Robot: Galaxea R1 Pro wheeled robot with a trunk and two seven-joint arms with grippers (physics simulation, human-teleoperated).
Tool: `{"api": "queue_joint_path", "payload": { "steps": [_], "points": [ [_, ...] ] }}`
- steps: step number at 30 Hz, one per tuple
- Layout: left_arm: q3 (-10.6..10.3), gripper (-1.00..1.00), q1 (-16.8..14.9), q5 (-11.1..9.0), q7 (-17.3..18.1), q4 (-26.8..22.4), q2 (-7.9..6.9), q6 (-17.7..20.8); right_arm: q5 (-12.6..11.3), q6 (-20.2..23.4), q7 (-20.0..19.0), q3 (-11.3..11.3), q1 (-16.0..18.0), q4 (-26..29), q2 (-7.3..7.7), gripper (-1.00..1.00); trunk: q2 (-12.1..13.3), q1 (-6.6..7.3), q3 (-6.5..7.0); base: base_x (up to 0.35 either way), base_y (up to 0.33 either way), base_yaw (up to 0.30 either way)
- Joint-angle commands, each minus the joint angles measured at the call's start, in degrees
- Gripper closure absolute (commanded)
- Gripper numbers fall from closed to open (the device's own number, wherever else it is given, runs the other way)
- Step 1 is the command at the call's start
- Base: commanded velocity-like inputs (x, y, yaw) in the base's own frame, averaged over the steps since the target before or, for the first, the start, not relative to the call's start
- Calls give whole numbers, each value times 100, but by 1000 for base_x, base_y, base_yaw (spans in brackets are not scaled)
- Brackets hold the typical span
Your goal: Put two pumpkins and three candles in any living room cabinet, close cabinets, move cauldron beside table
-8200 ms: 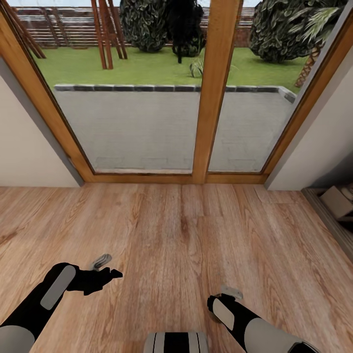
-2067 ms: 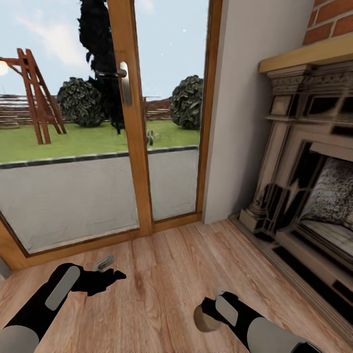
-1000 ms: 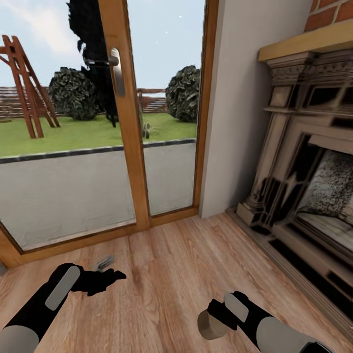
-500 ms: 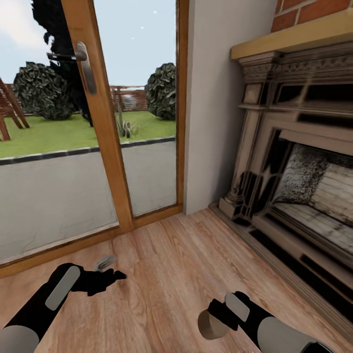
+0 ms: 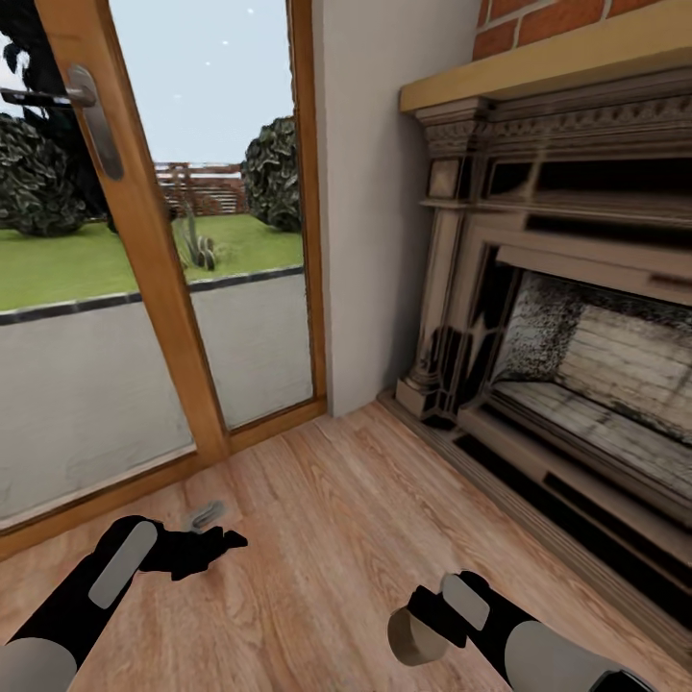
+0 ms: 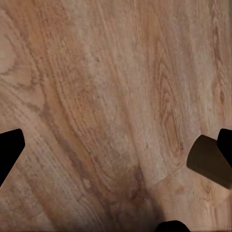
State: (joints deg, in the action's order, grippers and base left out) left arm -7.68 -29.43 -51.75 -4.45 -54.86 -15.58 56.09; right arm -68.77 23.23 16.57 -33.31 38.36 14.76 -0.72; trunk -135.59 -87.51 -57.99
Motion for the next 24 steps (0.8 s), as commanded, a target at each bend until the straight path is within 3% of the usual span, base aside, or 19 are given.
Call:
{"api": "queue_joint_path", "payload": {
  "steps": [1,24],
  "points": [
    [-14,-100,-1,-55,-47,-8,-7,10,-48,5,40,-35,3,9,2,100,-3,1,-10,0,0,-255],
    [-23,-100,-1,-55,-51,-8,-7,8,-52,-15,75,-35,5,9,2,100,-3,1,-115,0,0,-255]
  ]
}}
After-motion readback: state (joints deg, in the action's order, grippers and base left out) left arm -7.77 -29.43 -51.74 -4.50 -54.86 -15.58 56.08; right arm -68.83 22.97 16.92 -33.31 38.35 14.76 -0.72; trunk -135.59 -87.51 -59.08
